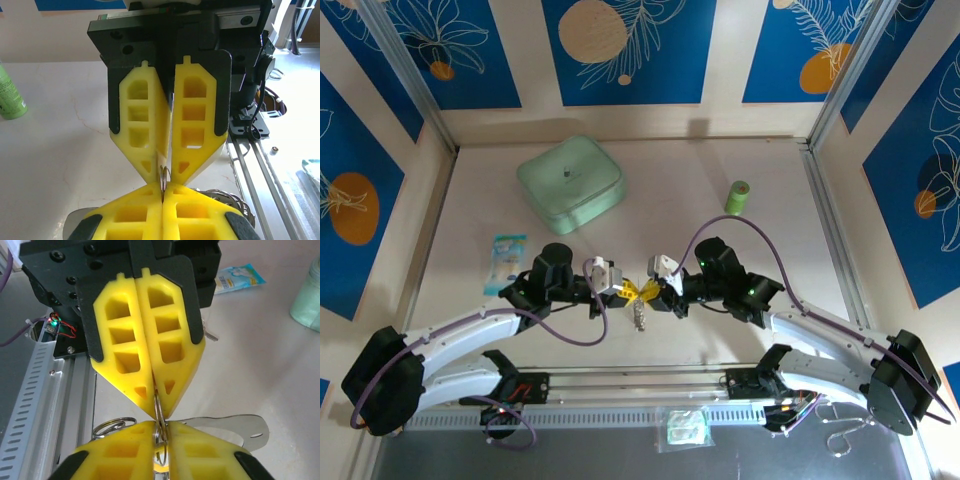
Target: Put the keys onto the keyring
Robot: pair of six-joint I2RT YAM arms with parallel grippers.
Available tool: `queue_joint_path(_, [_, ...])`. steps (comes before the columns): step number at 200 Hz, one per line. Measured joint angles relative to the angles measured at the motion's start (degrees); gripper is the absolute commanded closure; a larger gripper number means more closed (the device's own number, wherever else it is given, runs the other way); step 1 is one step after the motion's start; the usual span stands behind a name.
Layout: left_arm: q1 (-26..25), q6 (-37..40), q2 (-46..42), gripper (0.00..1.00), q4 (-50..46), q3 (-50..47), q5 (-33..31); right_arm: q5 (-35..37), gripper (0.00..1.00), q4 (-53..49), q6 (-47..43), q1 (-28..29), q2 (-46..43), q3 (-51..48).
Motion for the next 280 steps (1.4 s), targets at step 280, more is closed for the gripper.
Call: queue_joint_path(280, [-0.04,4.04,-1.77,1.00,-7.80,1.62,-2.19,-0.04,0.70,-3.72,-2.58,-0.11,0.79,1.09])
